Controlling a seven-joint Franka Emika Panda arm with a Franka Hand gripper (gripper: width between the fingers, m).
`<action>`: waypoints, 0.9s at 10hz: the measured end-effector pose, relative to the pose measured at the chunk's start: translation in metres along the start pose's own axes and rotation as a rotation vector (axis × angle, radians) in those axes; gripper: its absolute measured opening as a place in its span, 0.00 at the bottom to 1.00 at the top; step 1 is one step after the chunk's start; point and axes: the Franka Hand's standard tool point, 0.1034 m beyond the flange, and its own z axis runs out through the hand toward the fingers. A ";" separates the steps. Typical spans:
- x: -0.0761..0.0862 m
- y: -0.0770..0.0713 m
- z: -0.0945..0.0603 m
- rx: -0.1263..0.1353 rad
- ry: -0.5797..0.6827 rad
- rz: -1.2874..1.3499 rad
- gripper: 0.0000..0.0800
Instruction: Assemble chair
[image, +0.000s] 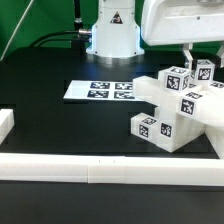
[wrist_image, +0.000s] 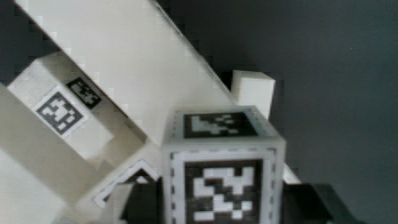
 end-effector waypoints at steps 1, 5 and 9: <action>0.000 0.000 0.000 0.000 0.000 -0.001 0.35; 0.003 0.006 0.000 0.035 0.052 0.307 0.35; 0.004 0.006 -0.001 0.054 0.069 0.530 0.36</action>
Offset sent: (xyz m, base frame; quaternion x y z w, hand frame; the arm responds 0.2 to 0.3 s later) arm -0.0071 -0.0168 -0.0005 0.0090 0.0174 0.1565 0.9875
